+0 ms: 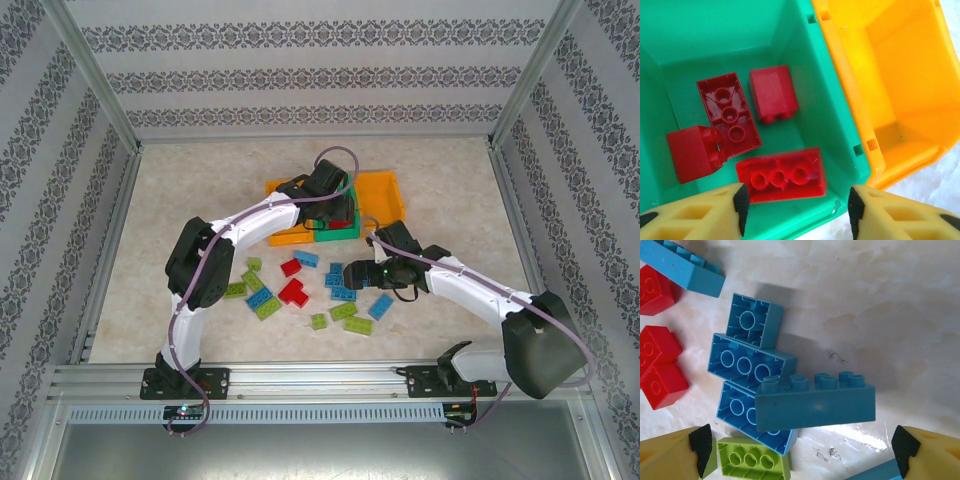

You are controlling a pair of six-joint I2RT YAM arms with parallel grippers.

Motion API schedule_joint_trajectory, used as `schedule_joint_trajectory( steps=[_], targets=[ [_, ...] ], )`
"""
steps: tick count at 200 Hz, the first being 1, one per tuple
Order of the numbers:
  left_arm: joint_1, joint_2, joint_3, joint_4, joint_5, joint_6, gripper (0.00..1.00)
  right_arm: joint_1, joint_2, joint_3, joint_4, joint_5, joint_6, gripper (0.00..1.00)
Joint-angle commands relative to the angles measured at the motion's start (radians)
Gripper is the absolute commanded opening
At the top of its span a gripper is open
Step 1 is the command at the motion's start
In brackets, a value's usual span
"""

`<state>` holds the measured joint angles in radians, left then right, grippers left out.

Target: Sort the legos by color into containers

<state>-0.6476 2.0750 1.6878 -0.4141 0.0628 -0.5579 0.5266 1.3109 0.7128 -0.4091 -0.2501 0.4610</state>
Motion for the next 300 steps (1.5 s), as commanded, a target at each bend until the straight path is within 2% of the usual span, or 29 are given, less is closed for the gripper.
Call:
schedule_joint_trajectory(
  steps=[1,50,89,130,153,183,210,233,257,300],
  targets=[
    [-0.001,-0.052,-0.023,-0.01,0.011,-0.008,0.62,0.004,0.033,0.0,0.025,-0.014,-0.005,0.97],
    [0.0,-0.139,-0.123,0.028,0.005,-0.016,0.66,-0.004,0.1,0.01,0.053,-0.002,0.002,0.97],
    [0.0,-0.192,-0.182,0.038,-0.013,-0.013,0.66,-0.011,0.147,0.022,0.083,-0.01,0.014,0.93],
    [0.0,-0.213,-0.215,0.035,-0.029,-0.015,0.67,-0.013,0.145,0.019,0.093,0.002,0.032,0.84],
    [0.0,-0.223,-0.238,0.047,-0.028,-0.023,0.67,-0.019,0.132,0.01,0.093,0.026,0.042,0.75],
    [0.0,-0.239,-0.256,0.043,-0.04,-0.025,0.66,-0.021,0.111,0.007,0.092,0.026,0.052,0.69],
    [0.0,-0.273,-0.279,0.034,-0.065,-0.018,0.67,-0.026,0.066,0.018,0.074,0.041,0.059,0.68],
    [0.0,-0.317,-0.319,0.023,-0.082,-0.01,0.67,-0.052,0.019,0.064,0.025,0.074,0.04,0.67],
    [0.0,-0.383,-0.395,0.007,-0.118,-0.026,0.67,-0.132,0.011,0.144,-0.017,0.112,-0.001,0.67],
    [0.0,-0.517,-0.574,0.015,-0.137,-0.118,0.71,-0.22,0.166,0.386,-0.062,0.176,-0.096,0.66]
  ],
)
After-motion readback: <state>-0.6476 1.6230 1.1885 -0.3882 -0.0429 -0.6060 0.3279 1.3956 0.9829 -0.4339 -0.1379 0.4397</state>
